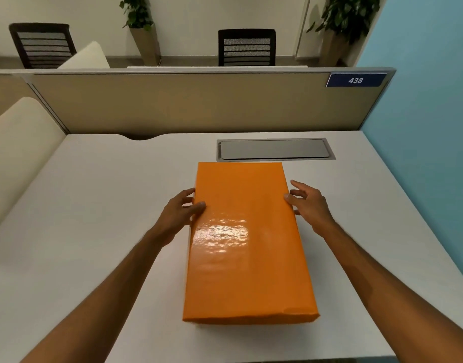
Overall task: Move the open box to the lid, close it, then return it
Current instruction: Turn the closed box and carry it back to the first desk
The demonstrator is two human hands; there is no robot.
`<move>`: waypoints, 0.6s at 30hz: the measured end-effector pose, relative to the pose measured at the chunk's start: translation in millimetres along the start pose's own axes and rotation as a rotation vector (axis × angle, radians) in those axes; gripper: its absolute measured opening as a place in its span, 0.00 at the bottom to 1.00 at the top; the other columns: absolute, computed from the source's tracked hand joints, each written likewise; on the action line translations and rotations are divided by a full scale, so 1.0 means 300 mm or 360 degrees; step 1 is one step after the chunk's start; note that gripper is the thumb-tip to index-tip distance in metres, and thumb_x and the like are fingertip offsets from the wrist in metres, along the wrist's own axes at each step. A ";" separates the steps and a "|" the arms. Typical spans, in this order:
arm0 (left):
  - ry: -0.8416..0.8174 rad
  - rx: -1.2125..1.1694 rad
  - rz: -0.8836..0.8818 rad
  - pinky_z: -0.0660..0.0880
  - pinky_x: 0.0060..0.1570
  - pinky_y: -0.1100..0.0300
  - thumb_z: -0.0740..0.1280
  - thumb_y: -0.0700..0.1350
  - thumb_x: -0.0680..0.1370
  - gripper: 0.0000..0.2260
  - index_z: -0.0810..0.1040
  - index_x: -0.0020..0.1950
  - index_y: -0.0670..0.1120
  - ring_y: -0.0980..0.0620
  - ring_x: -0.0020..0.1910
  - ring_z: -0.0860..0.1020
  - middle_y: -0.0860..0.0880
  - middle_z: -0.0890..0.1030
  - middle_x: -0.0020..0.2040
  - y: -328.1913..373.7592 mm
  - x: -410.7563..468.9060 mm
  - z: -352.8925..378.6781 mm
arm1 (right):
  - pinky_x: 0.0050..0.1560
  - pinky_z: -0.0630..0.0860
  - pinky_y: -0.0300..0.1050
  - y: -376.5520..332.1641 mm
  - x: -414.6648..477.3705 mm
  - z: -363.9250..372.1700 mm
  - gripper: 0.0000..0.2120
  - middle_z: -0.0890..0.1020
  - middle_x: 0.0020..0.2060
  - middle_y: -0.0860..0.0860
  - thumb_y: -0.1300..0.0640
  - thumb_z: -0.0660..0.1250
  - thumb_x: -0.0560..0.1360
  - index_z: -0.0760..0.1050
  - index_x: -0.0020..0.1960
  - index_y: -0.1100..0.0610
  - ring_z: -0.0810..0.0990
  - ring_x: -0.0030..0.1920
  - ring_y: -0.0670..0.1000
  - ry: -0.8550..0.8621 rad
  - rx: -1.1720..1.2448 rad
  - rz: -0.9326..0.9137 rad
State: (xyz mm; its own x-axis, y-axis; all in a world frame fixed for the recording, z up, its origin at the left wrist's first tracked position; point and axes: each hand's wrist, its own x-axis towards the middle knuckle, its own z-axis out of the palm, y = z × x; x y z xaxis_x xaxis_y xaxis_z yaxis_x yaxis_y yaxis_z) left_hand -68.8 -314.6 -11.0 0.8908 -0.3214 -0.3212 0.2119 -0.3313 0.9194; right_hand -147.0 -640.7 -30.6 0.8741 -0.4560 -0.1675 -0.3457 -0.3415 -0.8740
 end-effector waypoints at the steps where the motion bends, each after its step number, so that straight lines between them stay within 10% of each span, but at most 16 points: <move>1: -0.0019 -0.0014 0.0002 0.78 0.57 0.43 0.70 0.50 0.77 0.28 0.66 0.75 0.50 0.43 0.61 0.78 0.44 0.75 0.69 -0.015 -0.025 -0.003 | 0.59 0.79 0.60 0.013 -0.024 -0.003 0.27 0.77 0.67 0.57 0.52 0.70 0.77 0.68 0.74 0.54 0.77 0.64 0.59 -0.0012 0.0032 0.0016; 18: 0.0048 -0.0193 -0.0059 0.78 0.56 0.47 0.69 0.48 0.78 0.22 0.73 0.72 0.50 0.45 0.58 0.81 0.53 0.83 0.56 -0.159 -0.281 0.041 | 0.46 0.82 0.51 0.145 -0.304 -0.034 0.24 0.82 0.58 0.52 0.51 0.74 0.73 0.75 0.67 0.53 0.82 0.57 0.55 -0.0143 0.0464 0.0116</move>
State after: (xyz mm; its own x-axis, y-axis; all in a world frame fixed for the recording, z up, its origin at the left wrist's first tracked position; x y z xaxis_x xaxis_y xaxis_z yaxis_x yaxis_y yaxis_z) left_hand -159.0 -282.5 -30.4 0.8929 -0.2833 -0.3501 0.2903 -0.2323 0.9283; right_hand -245.2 -622.3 -48.7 0.8818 -0.3917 -0.2625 -0.3071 -0.0544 -0.9501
